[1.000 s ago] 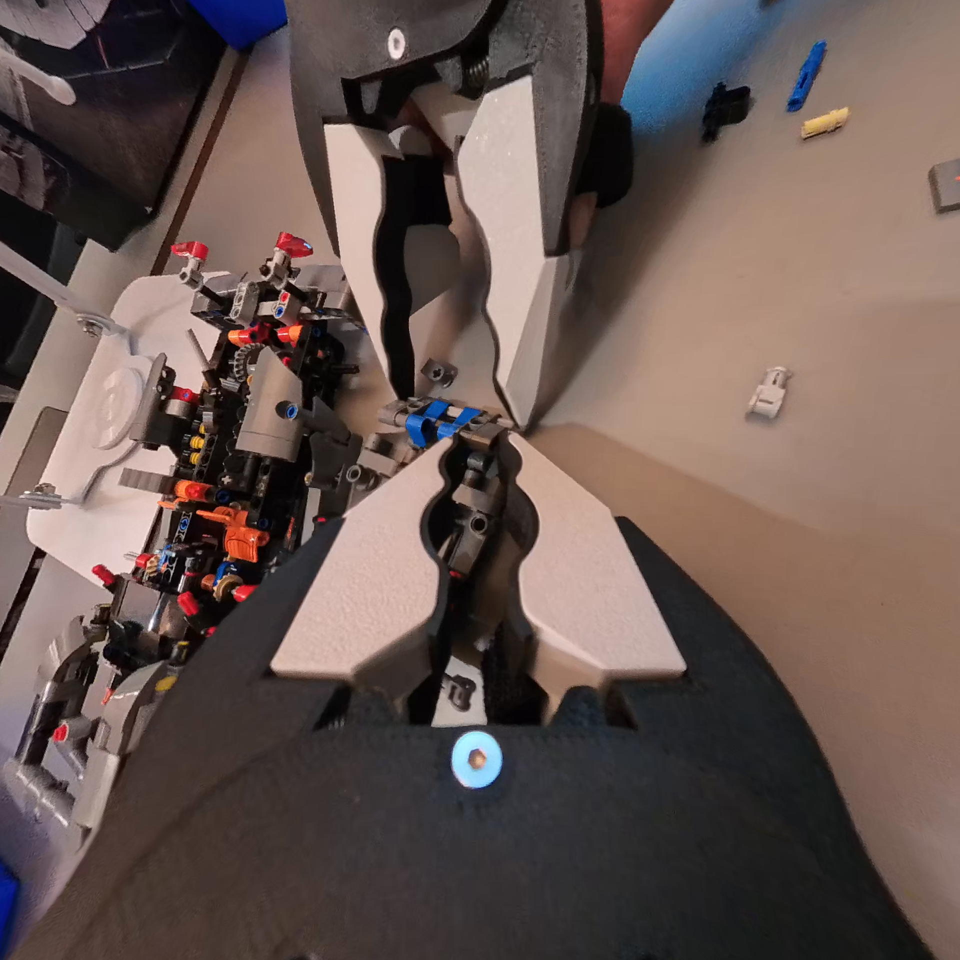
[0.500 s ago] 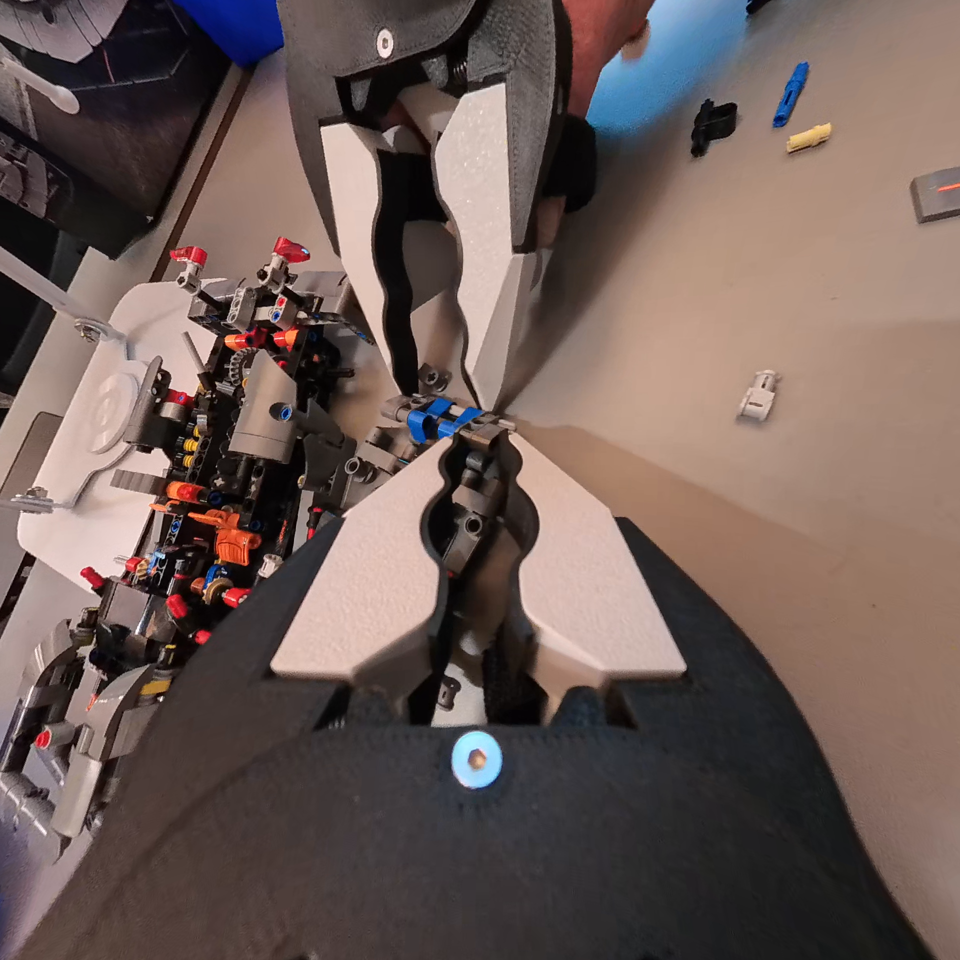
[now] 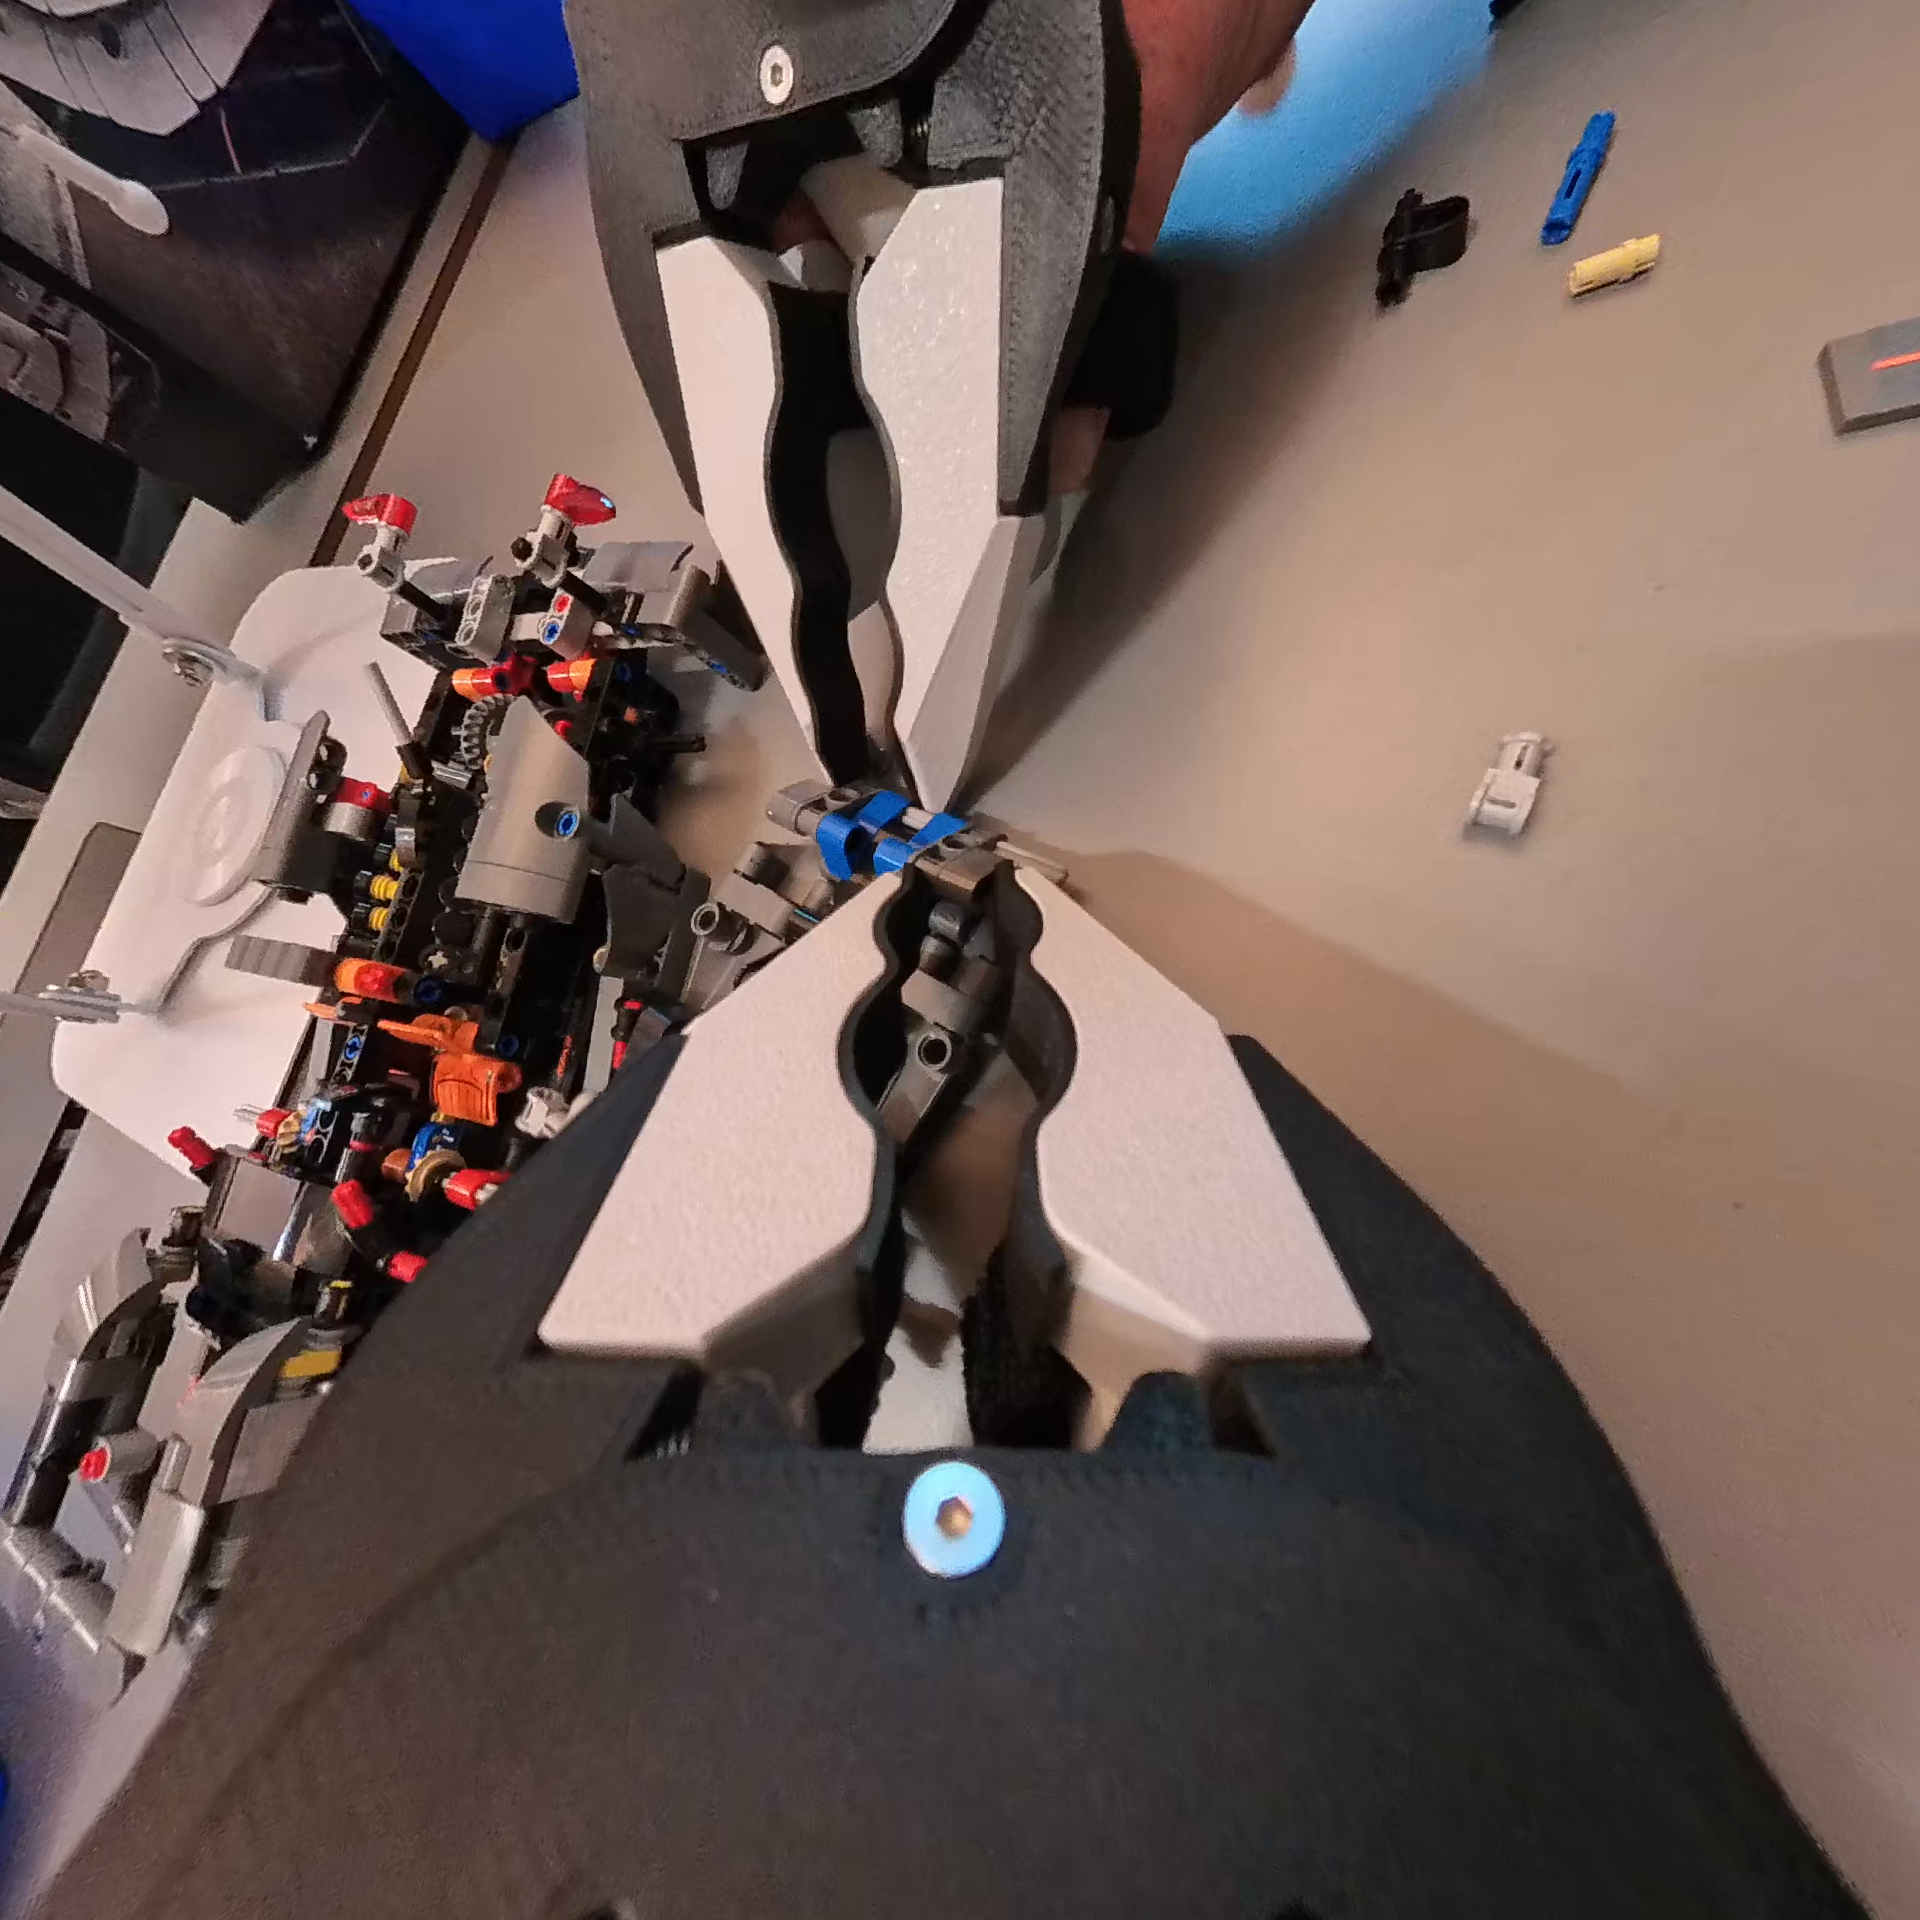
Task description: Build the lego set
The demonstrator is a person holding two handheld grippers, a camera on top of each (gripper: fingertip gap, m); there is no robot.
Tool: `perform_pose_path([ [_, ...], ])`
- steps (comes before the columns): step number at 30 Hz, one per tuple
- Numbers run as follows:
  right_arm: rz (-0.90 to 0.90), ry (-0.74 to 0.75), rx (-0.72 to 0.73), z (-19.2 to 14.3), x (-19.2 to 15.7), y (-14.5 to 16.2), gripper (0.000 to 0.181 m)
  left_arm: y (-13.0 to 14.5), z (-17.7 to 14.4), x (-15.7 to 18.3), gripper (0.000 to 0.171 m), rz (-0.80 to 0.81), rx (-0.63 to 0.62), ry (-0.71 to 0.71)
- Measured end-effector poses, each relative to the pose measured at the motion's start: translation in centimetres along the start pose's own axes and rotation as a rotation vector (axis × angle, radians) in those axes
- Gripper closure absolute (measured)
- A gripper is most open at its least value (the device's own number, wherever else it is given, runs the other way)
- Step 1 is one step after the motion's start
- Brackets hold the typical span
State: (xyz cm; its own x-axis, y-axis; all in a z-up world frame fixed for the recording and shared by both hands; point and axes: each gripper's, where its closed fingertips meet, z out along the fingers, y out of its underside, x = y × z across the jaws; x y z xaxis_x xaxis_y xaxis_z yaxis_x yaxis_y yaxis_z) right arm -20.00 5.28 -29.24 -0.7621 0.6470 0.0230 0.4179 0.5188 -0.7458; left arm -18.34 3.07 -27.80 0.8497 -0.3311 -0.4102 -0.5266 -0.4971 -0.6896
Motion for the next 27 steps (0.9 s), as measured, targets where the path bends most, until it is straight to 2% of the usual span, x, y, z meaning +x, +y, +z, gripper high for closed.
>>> perform_pose_path([
  [4,0.021,-0.002,0.002,-0.2,0.4,0.0,0.165,-0.1,0.2,-0.2,0.160,0.003,-0.012,-0.025],
  [8,0.034,0.083,-0.007,-2.0,0.4,-0.4,0.154,-0.7,0.0,-0.9,0.162,-0.059,0.020,-0.038],
  [12,0.108,0.099,0.023,-3.4,-1.7,-0.7,0.150,-1.2,0.2,-0.7,0.162,-0.060,0.026,-0.037],
  [15,0.005,0.216,0.048,-3.8,-2.7,-1.3,0.151,-2.3,-0.3,-1.1,0.162,-0.120,0.054,-0.029],
  [17,-0.100,0.356,0.056,-4.6,-2.3,-1.9,0.151,-3.2,-0.8,-1.3,0.163,-0.190,0.089,-0.008],
  [21,-0.261,0.513,0.056,-5.7,-2.2,-3.3,0.159,-4.9,-1.5,-1.6,0.163,-0.299,0.139,0.014],
  [23,-0.312,0.549,0.056,-6.1,-2.4,-3.6,0.169,-5.5,-1.8,-1.7,0.163,-0.361,0.165,0.023],
  [27,-0.362,0.599,0.064,-6.9,-2.6,-4.1,0.176,-6.2,-2.3,-1.8,0.164,-0.482,0.229,0.045],
])
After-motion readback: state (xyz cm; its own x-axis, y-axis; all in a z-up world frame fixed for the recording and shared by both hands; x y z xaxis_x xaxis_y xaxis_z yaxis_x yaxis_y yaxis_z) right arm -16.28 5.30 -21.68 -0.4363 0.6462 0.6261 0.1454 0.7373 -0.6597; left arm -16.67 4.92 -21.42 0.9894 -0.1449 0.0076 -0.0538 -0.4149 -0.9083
